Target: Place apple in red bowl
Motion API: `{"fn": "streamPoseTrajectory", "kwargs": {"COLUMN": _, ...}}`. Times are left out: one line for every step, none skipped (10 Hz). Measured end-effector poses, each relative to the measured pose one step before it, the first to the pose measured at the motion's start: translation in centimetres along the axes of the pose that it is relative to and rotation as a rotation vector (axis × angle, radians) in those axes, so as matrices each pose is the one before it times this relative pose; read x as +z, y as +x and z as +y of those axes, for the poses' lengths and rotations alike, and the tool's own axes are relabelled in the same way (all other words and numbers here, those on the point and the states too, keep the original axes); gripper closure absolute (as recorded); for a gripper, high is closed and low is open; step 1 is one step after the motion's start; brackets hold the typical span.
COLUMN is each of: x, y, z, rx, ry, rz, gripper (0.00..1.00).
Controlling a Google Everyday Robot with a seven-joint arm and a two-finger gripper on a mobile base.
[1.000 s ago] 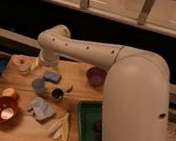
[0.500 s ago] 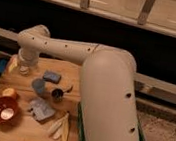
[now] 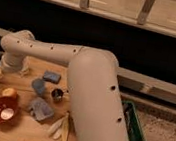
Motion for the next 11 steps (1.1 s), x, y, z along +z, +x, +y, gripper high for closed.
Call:
{"fn": "streamPoseTrajectory", "kwargs": {"x": -0.012, "y": 0.008, "z": -0.032, "rx": 0.00036, "ry": 0.00053, "rz": 0.00016, "gripper": 0.20}}
{"fn": "streamPoseTrajectory", "kwargs": {"x": -0.053, "y": 0.006, "z": -0.123, "rx": 0.00176, "ry": 0.00046, "rz": -0.00070, "gripper": 0.20}}
{"fn": "streamPoseTrajectory", "kwargs": {"x": -0.047, "y": 0.010, "z": -0.061, "rx": 0.00076, "ry": 0.00038, "rz": -0.00040, "gripper": 0.20}}
{"fn": "streamPoseTrajectory", "kwargs": {"x": 0.063, "y": 0.048, "z": 0.041, "rx": 0.00111, "ry": -0.00381, "rz": 0.00415, "gripper": 0.20}}
{"fn": "streamPoseTrajectory", "kwargs": {"x": 0.467, "y": 0.217, "z": -0.099, "rx": 0.00242, "ry": -0.00628, "rz": 0.00770, "gripper": 0.20}}
{"fn": "streamPoseTrajectory", "kwargs": {"x": 0.827, "y": 0.221, "z": -0.090, "rx": 0.00367, "ry": -0.01202, "rz": 0.00925, "gripper": 0.20}}
{"fn": "streamPoseTrajectory", "kwargs": {"x": 0.919, "y": 0.195, "z": -0.094, "rx": 0.00458, "ry": -0.01325, "rz": 0.01153, "gripper": 0.20}}
{"fn": "streamPoseTrajectory", "kwargs": {"x": 0.619, "y": 0.105, "z": -0.031, "rx": 0.00408, "ry": -0.00984, "rz": 0.00965, "gripper": 0.20}}
{"fn": "streamPoseTrajectory", "kwargs": {"x": 0.776, "y": 0.206, "z": -0.037, "rx": 0.00480, "ry": -0.01183, "rz": 0.01432, "gripper": 0.20}}
{"fn": "streamPoseTrajectory", "kwargs": {"x": 0.728, "y": 0.190, "z": -0.079, "rx": 0.00513, "ry": -0.01065, "rz": 0.01354, "gripper": 0.20}}
{"fn": "streamPoseTrajectory", "kwargs": {"x": 0.719, "y": 0.189, "z": -0.198, "rx": 0.00686, "ry": -0.00920, "rz": 0.01288, "gripper": 0.20}}
